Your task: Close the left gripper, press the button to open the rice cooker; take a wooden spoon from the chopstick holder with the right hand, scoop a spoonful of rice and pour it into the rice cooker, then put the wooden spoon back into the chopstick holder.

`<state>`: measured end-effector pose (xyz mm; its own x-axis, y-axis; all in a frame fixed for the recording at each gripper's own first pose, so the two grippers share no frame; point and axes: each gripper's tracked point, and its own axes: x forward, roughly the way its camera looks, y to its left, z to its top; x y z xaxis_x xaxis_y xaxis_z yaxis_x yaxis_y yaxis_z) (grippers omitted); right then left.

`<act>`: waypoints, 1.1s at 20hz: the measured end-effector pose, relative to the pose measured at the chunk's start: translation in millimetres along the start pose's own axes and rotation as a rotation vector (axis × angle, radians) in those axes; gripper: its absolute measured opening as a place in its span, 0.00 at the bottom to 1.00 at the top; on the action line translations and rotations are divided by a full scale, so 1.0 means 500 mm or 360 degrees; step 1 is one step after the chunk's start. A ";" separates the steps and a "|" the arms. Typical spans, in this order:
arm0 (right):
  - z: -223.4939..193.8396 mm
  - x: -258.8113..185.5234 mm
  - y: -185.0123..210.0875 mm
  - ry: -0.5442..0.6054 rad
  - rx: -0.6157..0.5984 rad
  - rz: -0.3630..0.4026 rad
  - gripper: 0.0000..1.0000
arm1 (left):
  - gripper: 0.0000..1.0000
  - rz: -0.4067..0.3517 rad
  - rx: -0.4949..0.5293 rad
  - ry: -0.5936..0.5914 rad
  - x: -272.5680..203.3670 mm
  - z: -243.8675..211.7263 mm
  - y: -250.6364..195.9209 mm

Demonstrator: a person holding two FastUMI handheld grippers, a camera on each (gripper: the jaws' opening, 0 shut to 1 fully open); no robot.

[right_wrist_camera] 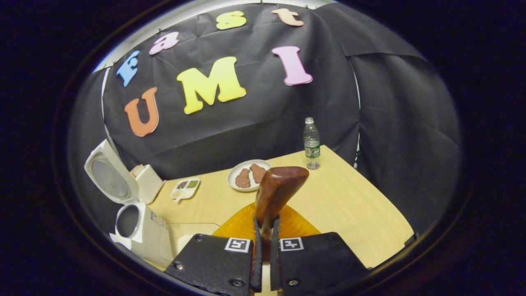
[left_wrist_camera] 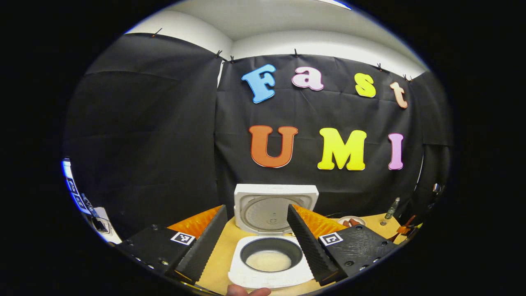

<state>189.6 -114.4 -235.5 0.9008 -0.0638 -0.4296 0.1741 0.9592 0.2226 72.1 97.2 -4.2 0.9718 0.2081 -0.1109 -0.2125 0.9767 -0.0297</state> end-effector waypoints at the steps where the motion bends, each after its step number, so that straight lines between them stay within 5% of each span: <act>1: 0.009 -0.010 0.025 -0.0023 0.0013 0.0002 0.13 | 0.94 0.0007 -0.0006 0.0004 -0.007 -0.004 0.028; 5: 0.002 -0.024 0.150 -0.0068 -0.0050 0.0054 0.13 | 0.94 0.0055 -0.0031 0.0017 -0.022 -0.013 0.126; 10: -0.105 0.019 0.259 -0.0020 -0.0334 0.0077 0.13 | 0.94 0.0137 -0.0017 0.0057 -0.041 -0.033 0.222; 17: -0.197 0.068 0.317 -0.0126 -0.1037 -0.0033 0.13 | 0.94 0.0229 -0.0011 0.0142 -0.062 -0.069 0.303; 22: -0.232 0.089 0.316 -0.0174 -0.1328 -0.0122 0.13 | 0.94 0.0233 -0.0013 0.0155 -0.060 -0.072 0.324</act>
<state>211.2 66.1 -321.0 0.9393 -0.1223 -0.3206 -0.0759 0.8371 -0.5418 4.7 247.0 -41.5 0.9161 0.3413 -0.2104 -0.3520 0.9359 -0.0143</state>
